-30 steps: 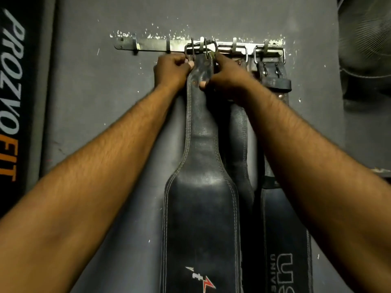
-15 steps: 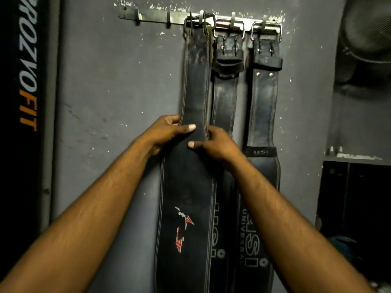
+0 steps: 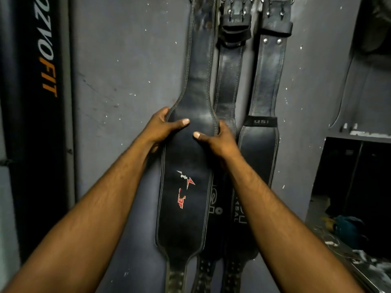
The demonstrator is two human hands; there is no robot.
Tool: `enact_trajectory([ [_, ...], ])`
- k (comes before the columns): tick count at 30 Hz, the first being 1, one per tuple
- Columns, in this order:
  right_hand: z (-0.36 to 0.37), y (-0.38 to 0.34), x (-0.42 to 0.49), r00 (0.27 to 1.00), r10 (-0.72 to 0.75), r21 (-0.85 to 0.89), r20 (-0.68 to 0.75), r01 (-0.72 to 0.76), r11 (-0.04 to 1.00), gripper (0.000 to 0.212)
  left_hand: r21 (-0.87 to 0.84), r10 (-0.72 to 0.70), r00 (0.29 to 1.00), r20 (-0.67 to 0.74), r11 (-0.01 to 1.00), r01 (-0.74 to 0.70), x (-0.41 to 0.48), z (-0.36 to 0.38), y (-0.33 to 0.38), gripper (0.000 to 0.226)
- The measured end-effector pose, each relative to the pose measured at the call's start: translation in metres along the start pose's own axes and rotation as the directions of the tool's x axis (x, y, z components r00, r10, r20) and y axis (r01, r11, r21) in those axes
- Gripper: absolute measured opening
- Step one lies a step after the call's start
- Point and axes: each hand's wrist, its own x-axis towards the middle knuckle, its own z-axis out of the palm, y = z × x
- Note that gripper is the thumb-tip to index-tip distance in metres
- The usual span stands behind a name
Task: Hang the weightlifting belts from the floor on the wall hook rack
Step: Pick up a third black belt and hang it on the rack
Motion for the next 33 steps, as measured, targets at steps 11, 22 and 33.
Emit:
enact_trajectory([
  [11,0.006,0.037,-0.027,0.99,0.007,0.001,-0.141,-0.007,1.0,0.044,-0.174,-0.134,0.985,-0.113,0.978,0.113,-0.041,0.013,-0.038,0.032],
  [22,0.012,0.073,-0.064,0.99,0.032,-0.052,-0.138,-0.039,0.998,0.042,-0.205,-0.271,0.961,-0.049,0.945,0.256,-0.091,0.016,-0.088,0.035],
  [33,0.027,0.116,-0.118,0.967,0.199,-0.122,-0.16,-0.219,0.968,0.039,-0.116,-0.348,0.932,-0.1,0.934,0.337,-0.161,0.018,-0.157,0.038],
])
